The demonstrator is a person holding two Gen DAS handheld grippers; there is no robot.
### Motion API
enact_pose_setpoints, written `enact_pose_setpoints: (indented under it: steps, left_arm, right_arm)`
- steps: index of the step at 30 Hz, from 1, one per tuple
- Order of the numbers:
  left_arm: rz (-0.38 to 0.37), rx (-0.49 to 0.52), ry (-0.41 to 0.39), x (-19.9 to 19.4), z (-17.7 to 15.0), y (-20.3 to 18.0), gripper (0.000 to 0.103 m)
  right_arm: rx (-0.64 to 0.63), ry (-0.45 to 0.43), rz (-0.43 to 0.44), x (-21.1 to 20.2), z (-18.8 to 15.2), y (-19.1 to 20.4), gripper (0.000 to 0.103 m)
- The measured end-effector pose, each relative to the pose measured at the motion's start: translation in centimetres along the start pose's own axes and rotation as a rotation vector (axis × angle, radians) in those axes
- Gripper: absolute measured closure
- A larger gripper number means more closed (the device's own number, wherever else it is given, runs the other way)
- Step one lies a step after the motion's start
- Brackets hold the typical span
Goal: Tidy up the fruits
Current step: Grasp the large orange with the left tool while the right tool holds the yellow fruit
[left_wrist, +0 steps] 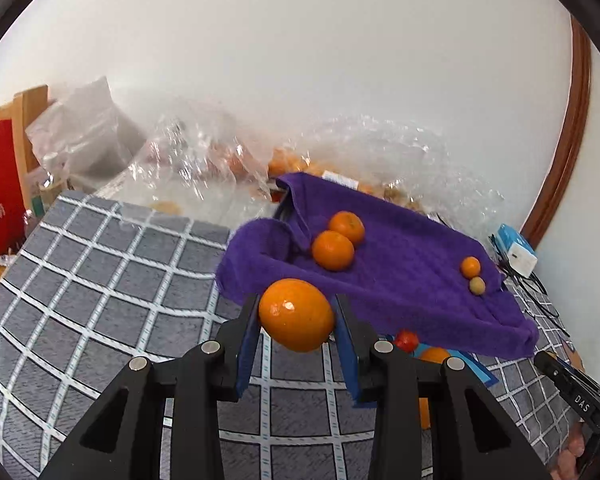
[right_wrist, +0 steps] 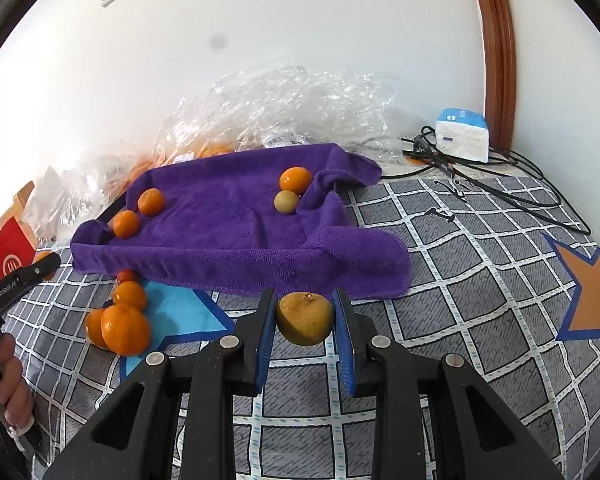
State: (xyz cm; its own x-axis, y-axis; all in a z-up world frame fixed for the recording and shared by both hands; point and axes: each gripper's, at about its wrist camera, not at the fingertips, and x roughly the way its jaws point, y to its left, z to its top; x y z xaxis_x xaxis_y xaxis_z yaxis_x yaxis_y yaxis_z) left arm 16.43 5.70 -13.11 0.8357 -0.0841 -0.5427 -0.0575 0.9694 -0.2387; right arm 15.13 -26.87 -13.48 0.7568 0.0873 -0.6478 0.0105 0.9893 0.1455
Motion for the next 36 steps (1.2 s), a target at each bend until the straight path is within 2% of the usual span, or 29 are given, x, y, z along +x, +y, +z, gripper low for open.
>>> enact_pose_setpoints:
  steps: [11,32,36]
  left_arm:
    - [0.005,0.038,-0.025,-0.5,0.0,-0.6,0.069]
    - [-0.02,-0.004,-0.029,-0.9,0.4,-0.4,0.069]
    - [0.003,0.001,-0.048,-1.2,0.4,-0.3,0.069]
  right_arm:
    - [0.01,-0.028,0.021,-0.6,-0.1,0.0,0.075]
    - [0.022,-0.069,0.012,-1.1,0.2,-0.3,0.075]
    - [0.015,-0.076,0.021,-1.3,0.3,-0.1,0.075]
